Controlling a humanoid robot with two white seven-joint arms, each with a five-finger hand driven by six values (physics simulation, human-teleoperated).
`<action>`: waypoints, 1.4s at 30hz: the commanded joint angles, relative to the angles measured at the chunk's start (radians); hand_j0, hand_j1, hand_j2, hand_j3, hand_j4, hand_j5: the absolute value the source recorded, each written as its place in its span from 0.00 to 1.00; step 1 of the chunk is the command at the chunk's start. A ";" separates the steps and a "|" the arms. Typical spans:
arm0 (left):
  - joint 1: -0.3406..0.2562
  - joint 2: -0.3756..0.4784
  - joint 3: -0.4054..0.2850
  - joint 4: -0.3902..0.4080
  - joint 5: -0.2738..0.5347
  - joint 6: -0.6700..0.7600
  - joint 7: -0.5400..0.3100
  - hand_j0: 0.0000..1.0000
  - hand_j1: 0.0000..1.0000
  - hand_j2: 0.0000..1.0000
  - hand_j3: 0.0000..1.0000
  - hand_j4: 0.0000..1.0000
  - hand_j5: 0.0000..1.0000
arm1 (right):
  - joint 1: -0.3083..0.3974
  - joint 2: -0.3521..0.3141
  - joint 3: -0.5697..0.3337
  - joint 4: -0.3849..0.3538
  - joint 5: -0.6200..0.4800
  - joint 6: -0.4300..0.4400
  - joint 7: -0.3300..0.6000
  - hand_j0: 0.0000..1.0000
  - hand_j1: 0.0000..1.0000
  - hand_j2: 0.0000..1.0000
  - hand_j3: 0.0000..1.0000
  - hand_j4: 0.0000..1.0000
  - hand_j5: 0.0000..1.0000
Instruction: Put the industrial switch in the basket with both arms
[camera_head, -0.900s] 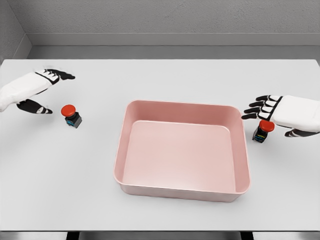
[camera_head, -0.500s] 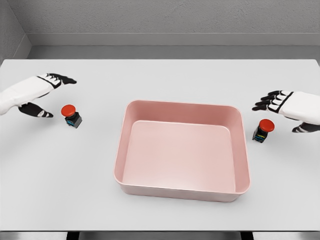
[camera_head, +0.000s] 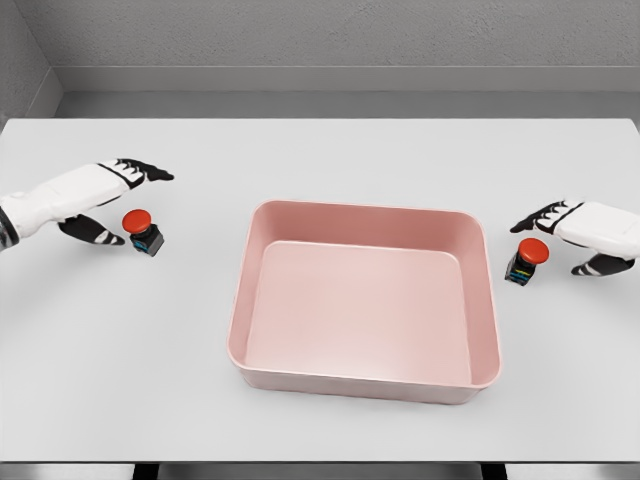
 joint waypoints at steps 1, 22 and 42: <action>-0.002 -0.008 -0.005 -0.015 0.009 0.001 0.000 1.00 1.00 1.00 1.00 1.00 1.00 | 0.000 0.003 -0.001 0.003 -0.006 0.001 0.000 0.90 0.90 0.90 0.90 0.90 0.90; 0.025 -0.002 -0.043 -0.114 0.027 0.001 -0.006 0.87 0.87 0.87 0.87 0.87 0.87 | 0.021 -0.031 -0.003 -0.136 -0.007 0.001 0.000 0.86 0.86 0.86 0.86 0.86 0.86; 0.083 0.083 -0.032 -0.149 0.076 0.001 -0.007 0.93 0.93 0.93 0.93 0.93 0.93 | 0.045 -0.056 -0.003 -0.175 -0.006 0.001 0.000 0.75 0.75 0.75 0.75 0.75 0.75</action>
